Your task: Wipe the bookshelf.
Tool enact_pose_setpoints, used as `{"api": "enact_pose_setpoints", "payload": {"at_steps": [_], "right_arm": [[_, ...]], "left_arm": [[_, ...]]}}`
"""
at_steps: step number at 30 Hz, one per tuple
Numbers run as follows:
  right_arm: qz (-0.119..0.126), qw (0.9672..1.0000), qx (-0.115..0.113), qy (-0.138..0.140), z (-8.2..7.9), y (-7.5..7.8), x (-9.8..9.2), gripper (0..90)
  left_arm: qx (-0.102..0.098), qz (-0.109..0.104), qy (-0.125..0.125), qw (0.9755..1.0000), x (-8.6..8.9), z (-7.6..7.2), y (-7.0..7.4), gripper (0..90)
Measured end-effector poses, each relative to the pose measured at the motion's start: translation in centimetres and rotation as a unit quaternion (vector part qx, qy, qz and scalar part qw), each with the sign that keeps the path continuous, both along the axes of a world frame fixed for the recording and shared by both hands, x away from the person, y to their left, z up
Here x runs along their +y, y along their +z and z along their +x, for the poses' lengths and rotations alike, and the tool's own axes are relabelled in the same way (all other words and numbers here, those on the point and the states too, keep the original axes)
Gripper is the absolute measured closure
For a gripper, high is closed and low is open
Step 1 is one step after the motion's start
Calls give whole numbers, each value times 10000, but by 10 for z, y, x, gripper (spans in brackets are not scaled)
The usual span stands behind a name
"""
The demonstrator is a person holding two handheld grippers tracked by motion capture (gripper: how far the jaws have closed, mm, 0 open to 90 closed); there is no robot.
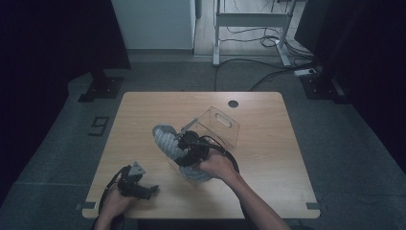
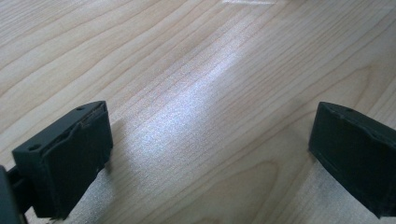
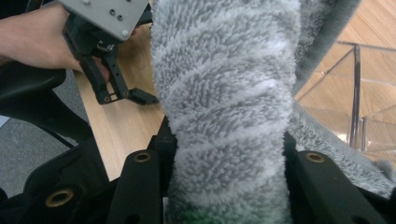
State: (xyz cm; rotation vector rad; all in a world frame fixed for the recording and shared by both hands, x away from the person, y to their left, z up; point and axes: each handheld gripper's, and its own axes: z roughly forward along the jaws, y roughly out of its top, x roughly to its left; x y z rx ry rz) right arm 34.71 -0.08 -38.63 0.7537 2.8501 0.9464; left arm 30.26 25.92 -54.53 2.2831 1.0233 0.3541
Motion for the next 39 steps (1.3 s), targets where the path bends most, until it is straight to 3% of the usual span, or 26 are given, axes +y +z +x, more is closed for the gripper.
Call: {"api": "enact_pose_setpoints", "payload": {"at_steps": [21,39], "right_arm": [[118,9998,-123,-35,-29,-19,-37,590],[84,9998,-151,-94,-40,-60,-47,626]], "left_arm": [[8,5,24,10000,0,0,0,0],[11,5,57,10000,0,0,0,0]]}}
